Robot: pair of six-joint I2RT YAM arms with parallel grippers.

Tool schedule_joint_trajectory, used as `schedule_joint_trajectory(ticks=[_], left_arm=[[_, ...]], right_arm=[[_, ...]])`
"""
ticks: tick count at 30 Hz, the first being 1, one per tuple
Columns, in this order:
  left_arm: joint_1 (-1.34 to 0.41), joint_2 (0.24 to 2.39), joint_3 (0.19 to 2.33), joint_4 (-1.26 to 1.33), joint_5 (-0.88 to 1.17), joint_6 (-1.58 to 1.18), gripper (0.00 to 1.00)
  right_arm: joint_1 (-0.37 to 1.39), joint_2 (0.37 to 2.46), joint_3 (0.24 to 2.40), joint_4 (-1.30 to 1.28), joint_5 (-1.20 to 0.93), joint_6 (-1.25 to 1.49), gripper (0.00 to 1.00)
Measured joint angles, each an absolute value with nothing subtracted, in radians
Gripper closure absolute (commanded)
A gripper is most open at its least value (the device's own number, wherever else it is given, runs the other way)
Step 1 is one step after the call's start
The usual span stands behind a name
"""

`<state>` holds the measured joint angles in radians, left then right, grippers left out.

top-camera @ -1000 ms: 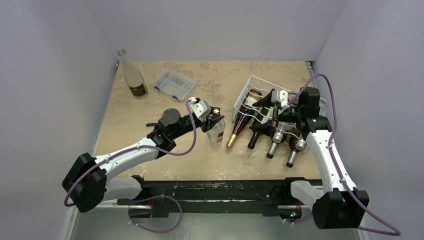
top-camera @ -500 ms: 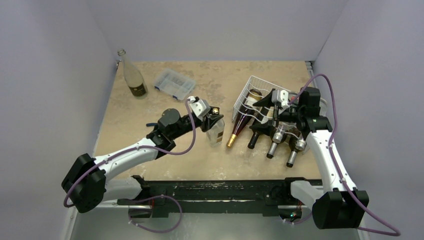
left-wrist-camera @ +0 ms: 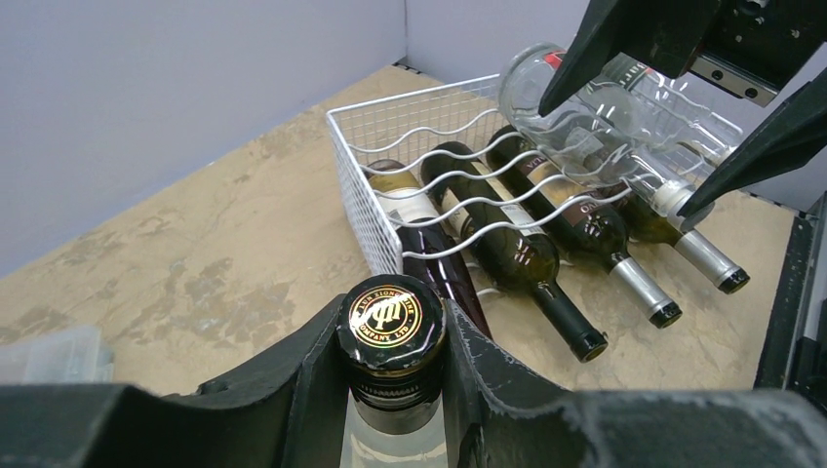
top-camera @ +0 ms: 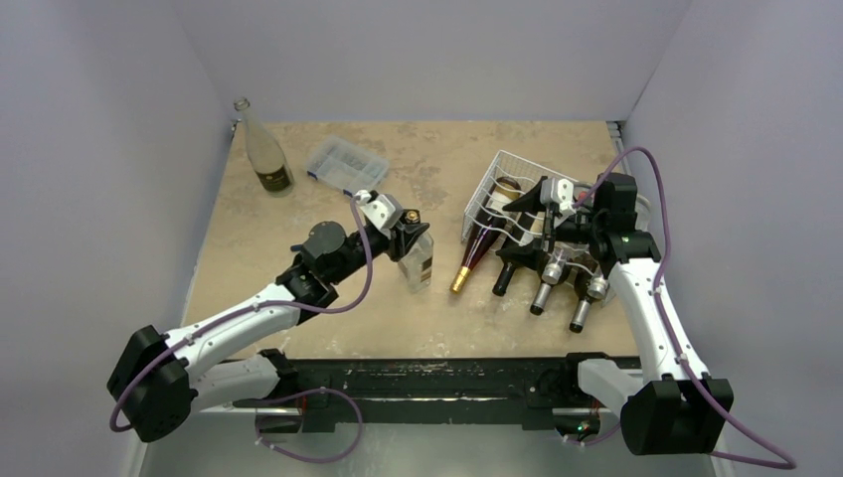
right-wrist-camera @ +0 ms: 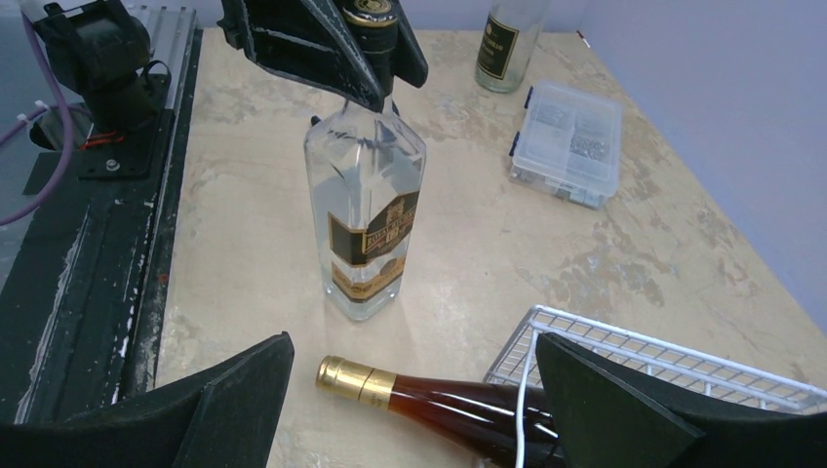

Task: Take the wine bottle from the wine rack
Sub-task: Pick up the wine bottle from the center of the board, then place the wine bottle at the center of the board.

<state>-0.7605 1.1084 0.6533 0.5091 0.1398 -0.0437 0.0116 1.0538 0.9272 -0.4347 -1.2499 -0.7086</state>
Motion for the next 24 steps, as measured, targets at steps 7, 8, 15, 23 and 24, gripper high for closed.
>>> schedule_joint_trajectory(ticks=[7, 8, 15, 23, 24], left_arm=[[-0.757, 1.026, 0.64, 0.48, 0.052, -0.042, 1.0], [-0.752, 1.015, 0.64, 0.475, 0.046, -0.043, 1.0], [-0.666, 0.938, 0.635, 0.424, 0.025, -0.066, 1.0], [-0.532, 0.857, 0.617, 0.358, -0.015, -0.081, 1.0], [-0.521, 0.85, 0.617, 0.352, -0.022, -0.076, 1.0]], right_arm=[[0.011, 1.054, 0.927, -0.435, -1.25, -0.709, 0.01], [0.01, 1.054, 0.927, -0.435, -1.25, -0.709, 0.01], [0.008, 1.053, 0.927, -0.435, -1.252, -0.709, 0.01], [0.006, 1.053, 0.927, -0.435, -1.253, -0.709, 0.01], [0.006, 1.053, 0.927, -0.435, -1.253, -0.709, 0.01]])
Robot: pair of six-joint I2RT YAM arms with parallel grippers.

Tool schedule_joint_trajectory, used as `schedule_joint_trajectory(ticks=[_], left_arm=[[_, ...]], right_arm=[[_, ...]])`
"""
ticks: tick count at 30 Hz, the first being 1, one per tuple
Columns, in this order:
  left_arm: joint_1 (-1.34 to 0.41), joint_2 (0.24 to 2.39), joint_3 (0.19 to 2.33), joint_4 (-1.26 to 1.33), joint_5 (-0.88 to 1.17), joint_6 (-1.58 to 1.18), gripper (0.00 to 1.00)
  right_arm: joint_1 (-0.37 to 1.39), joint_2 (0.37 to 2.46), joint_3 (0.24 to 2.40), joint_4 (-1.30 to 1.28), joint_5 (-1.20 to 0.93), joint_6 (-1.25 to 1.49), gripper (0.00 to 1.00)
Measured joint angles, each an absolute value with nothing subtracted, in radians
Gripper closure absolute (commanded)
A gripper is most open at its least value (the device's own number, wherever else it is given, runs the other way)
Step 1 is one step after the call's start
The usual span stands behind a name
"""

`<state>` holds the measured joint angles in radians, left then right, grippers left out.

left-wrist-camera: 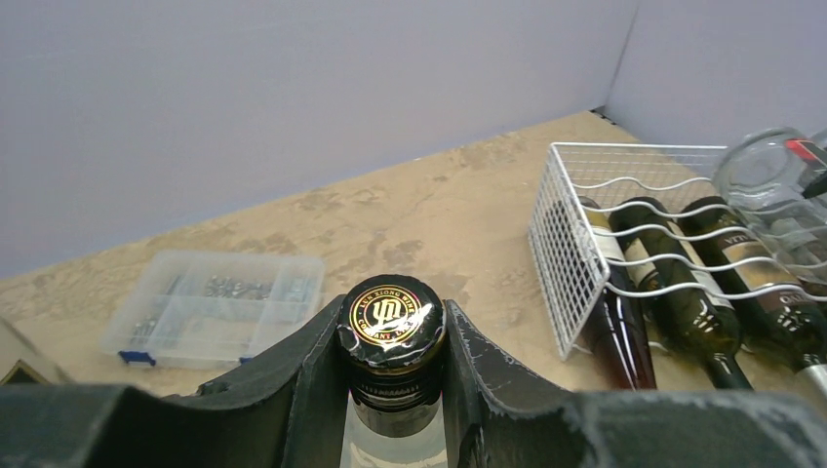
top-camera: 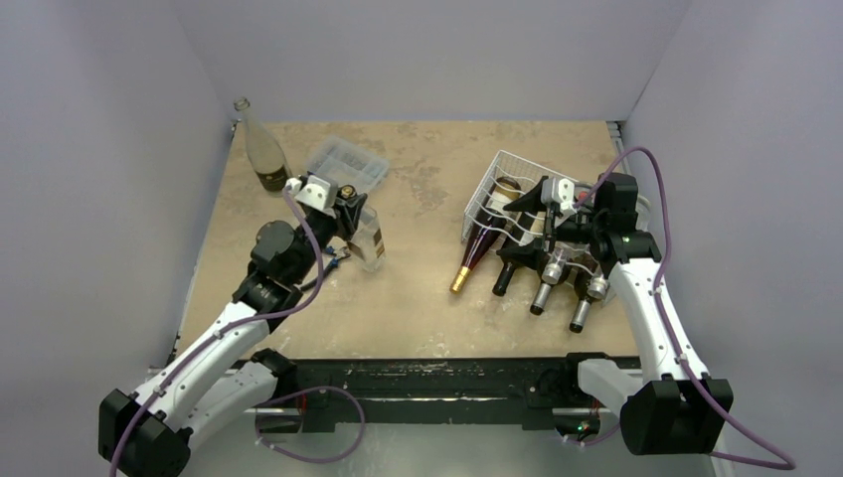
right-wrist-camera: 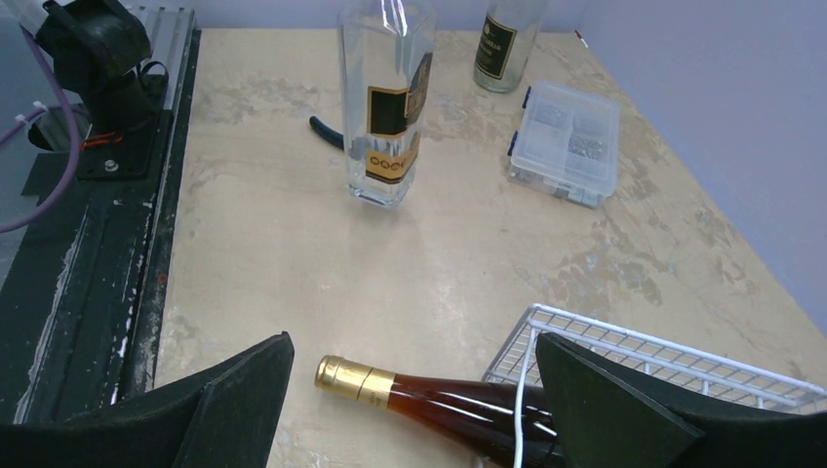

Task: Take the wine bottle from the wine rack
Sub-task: Place the wine bottle at the center of the board.

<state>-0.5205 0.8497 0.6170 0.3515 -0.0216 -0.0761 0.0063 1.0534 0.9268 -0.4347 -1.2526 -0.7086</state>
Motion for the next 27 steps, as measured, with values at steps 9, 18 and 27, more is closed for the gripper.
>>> schedule_joint_trajectory(ticks=[9, 18, 27], left_arm=[[-0.37, 0.807, 0.616, 0.309, -0.054, -0.065, 1.0], [-0.187, 0.797, 0.615, 0.315, -0.063, -0.059, 1.0], [-0.046, 0.892, 0.607, 0.397, -0.076, -0.073, 1.0]], right_arm=[[0.006, 1.053, 0.927, -0.437, -1.253, -0.711, 0.01], [0.006, 1.053, 0.927, -0.451, -1.261, -0.72, 0.01], [0.006, 1.053, 0.927, -0.457, -1.274, -0.725, 0.01]])
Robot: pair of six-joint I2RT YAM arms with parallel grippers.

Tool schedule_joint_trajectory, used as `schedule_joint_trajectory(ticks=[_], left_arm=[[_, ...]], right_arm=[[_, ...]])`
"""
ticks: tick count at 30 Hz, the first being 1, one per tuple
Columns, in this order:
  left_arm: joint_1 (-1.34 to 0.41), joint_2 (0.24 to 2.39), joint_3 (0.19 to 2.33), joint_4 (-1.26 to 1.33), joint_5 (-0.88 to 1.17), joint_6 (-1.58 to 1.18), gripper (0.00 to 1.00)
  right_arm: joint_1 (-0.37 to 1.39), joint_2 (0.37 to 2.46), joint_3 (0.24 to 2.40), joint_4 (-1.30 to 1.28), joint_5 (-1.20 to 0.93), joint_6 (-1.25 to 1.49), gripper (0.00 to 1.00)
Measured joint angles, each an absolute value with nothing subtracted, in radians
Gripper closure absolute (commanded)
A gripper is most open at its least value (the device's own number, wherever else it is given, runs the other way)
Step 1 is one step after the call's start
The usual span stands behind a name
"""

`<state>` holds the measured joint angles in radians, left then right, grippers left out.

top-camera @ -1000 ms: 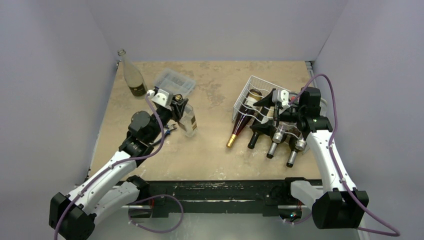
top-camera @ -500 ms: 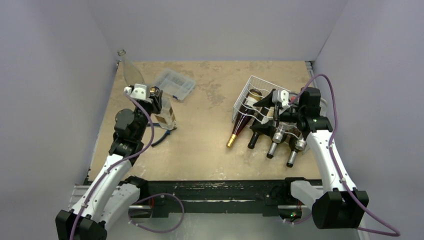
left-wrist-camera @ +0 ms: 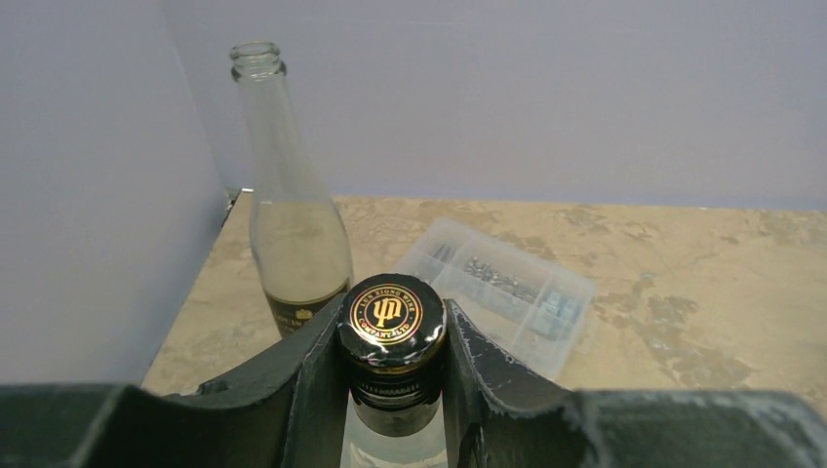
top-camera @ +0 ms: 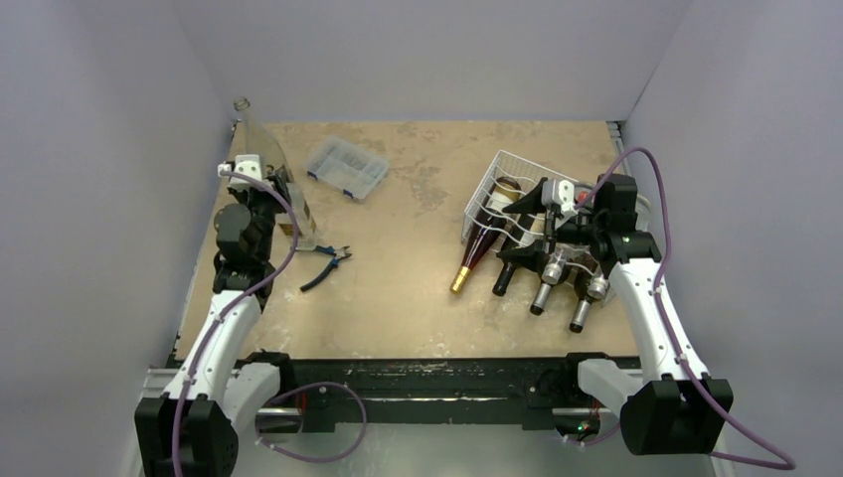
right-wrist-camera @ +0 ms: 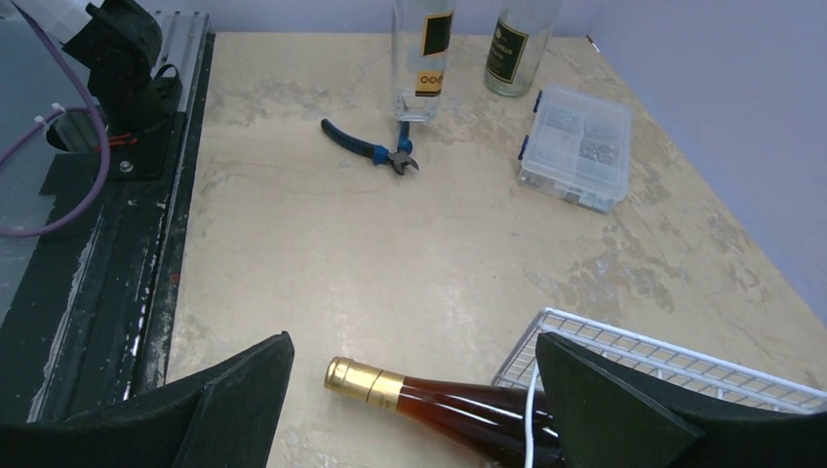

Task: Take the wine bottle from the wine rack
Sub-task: Place the wine bottle at the center of the board.

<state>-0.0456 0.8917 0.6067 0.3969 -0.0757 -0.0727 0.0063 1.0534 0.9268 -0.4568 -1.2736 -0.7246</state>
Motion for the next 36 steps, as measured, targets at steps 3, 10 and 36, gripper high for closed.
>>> schedule_joint_trajectory(ticks=[3, 10, 36], left_arm=[[-0.009, 0.935, 0.602, 0.448, -0.084, -0.078, 1.0], [0.068, 1.03, 0.597, 0.554, -0.083, -0.097, 1.0], [0.244, 1.299, 0.769, 0.608, -0.012, -0.127, 1.0]], right_arm=[[0.006, 1.053, 0.927, -0.458, -1.274, -0.726, 0.01], [0.006, 1.053, 0.927, -0.461, -1.272, -0.727, 0.01], [0.006, 1.054, 0.927, -0.464, -1.266, -0.727, 0.01]])
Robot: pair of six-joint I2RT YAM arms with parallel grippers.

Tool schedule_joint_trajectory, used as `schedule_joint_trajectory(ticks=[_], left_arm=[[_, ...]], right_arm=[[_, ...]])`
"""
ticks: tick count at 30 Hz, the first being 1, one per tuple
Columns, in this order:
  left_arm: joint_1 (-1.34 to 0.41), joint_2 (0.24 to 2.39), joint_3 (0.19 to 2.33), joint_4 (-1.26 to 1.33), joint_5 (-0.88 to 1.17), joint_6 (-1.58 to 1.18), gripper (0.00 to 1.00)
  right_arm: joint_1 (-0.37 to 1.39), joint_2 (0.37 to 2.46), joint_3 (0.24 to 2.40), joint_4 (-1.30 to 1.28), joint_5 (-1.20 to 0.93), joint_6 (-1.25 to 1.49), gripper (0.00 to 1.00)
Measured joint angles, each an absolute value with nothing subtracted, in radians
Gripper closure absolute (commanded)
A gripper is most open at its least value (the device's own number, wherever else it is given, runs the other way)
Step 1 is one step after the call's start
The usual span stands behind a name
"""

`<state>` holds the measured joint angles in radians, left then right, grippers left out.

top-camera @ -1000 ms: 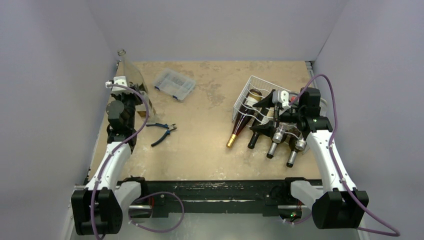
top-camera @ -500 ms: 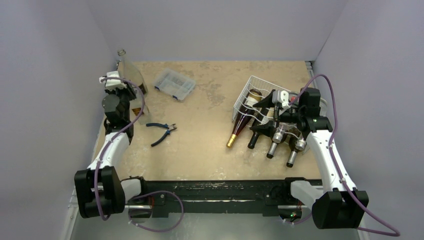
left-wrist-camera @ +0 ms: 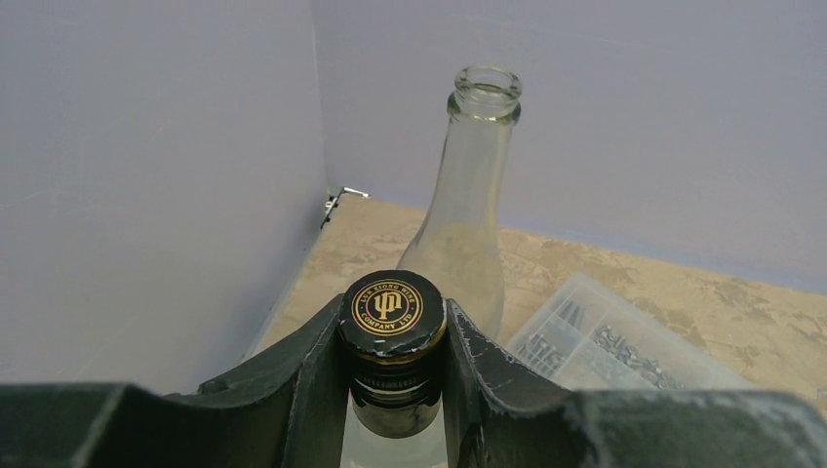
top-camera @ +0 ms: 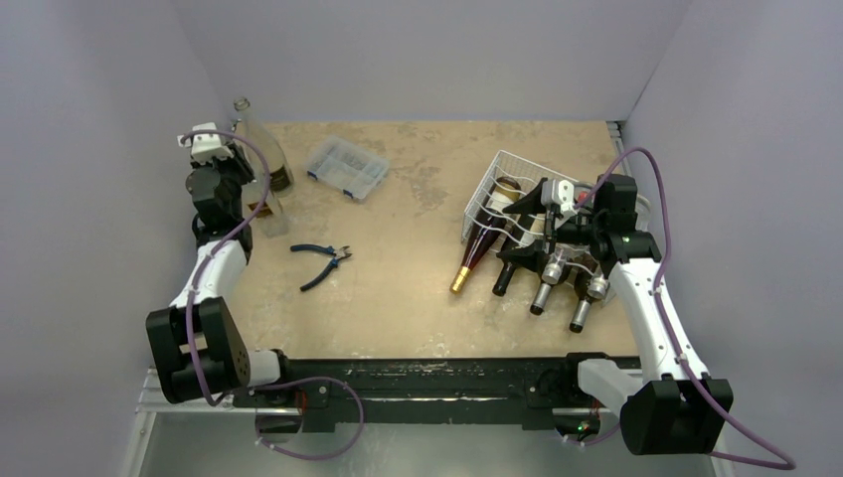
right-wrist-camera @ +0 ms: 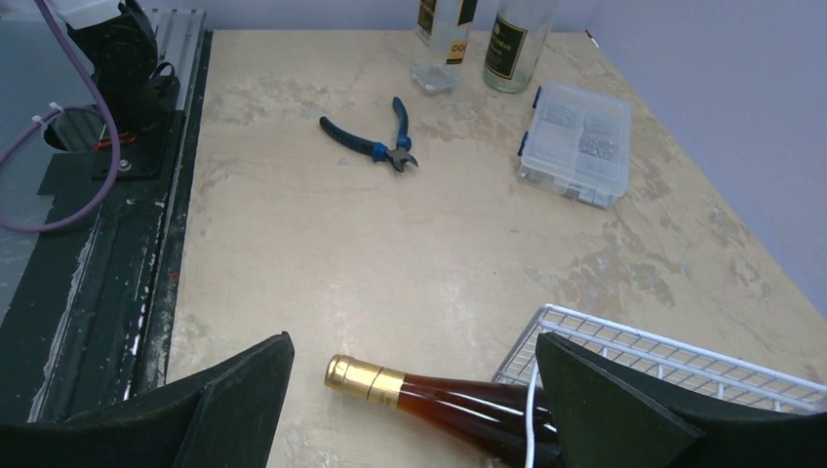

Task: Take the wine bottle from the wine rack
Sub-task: Place the wine bottle at the center of the board.

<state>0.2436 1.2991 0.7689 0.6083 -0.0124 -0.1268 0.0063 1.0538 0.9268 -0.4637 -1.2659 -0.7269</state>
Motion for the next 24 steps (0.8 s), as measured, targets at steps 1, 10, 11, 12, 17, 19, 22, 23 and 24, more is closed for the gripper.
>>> schedule_joint_trajectory(ticks=[1, 10, 11, 12, 17, 19, 22, 23, 24], left_arm=[[0.25, 1.314, 0.787, 0.602, -0.006, -0.13, 1.0], [0.269, 1.398, 0.892, 0.595, 0.031, -0.138, 1.0], [0.269, 1.402, 0.896, 0.595, 0.035, -0.138, 1.0], [0.269, 1.407, 0.9, 0.595, 0.039, -0.138, 1.0], [0.269, 1.424, 0.902, 0.579, 0.049, -0.13, 1.0], [0.269, 1.432, 0.902, 0.57, 0.049, -0.123, 0.96], [0.269, 1.442, 0.904, 0.562, 0.054, -0.112, 0.89], [0.269, 1.442, 0.906, 0.559, 0.057, -0.111, 0.87], [0.269, 1.442, 0.906, 0.558, 0.06, -0.11, 0.84]], right_arm=[[0.006, 1.054, 0.927, -0.464, -1.266, -0.727, 0.01], [0.006, 1.054, 0.925, -0.464, -1.248, -0.727, 0.01], [0.006, 1.054, 0.925, -0.464, -1.248, -0.727, 0.01], [0.006, 1.054, 0.925, -0.464, -1.248, -0.727, 0.01], [0.006, 1.055, 0.925, -0.464, -1.248, -0.727, 0.01], [0.006, 1.055, 0.925, -0.464, -1.248, -0.727, 0.01], [0.006, 1.055, 0.925, -0.464, -1.247, -0.727, 0.01], [0.006, 1.055, 0.925, -0.464, -1.247, -0.727, 0.01], [0.006, 1.055, 0.925, -0.464, -1.247, -0.727, 0.01]])
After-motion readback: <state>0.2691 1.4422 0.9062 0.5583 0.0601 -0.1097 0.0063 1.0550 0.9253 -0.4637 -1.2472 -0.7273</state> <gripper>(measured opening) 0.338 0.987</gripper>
